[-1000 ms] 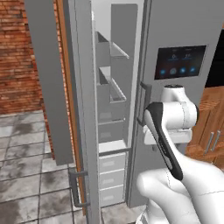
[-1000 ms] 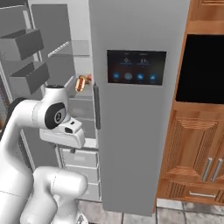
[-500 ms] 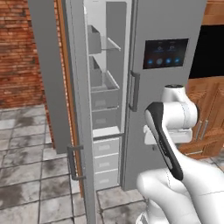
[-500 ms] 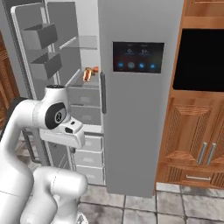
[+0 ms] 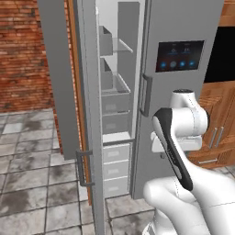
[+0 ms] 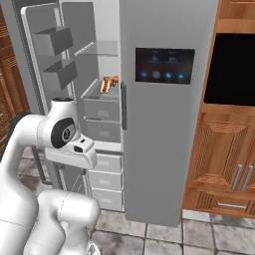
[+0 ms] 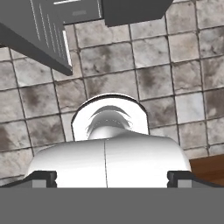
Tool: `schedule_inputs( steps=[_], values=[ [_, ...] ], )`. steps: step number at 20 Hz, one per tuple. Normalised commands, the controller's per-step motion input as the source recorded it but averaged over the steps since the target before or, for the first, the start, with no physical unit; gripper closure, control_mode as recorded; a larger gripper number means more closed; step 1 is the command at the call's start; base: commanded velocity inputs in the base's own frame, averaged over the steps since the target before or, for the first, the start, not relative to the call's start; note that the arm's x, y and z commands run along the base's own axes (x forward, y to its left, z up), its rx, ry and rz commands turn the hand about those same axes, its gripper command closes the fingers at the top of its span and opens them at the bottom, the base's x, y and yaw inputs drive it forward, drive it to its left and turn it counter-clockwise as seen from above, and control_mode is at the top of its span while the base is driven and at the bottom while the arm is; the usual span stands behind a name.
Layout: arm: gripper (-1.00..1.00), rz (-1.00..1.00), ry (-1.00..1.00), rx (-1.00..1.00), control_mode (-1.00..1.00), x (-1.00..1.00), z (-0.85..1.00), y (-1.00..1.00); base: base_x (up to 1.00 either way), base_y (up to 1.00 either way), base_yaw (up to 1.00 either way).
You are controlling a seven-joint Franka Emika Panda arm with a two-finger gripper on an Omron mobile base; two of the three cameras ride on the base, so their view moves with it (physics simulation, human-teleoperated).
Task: Store the hot dog in the freezer for long-term storage. Close the freezer door after placing the cooked food.
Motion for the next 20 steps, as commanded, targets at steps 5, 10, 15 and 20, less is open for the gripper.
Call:
schedule_inputs(
  steps=[5, 10, 15, 20],
  values=[
    [-1.0, 0.0, 0.0, 0.0, 1.0, 0.0, 0.0, 0.0, -0.1, 0.2, 0.01],
    [-1.0, 0.0, 0.0, 0.0, 1.0, 0.0, 0.0, 0.0, -0.1, 0.19, 0.0],
    [-1.0, 0.0, 0.0, 0.0, 1.0, 0.0, 0.0, 0.0, -0.03, 0.21, 0.0],
    [-1.0, 0.0, 0.0, 0.0, 1.0, 0.0, 0.0, 0.0, 0.0, 0.0, 0.0]
  ],
)
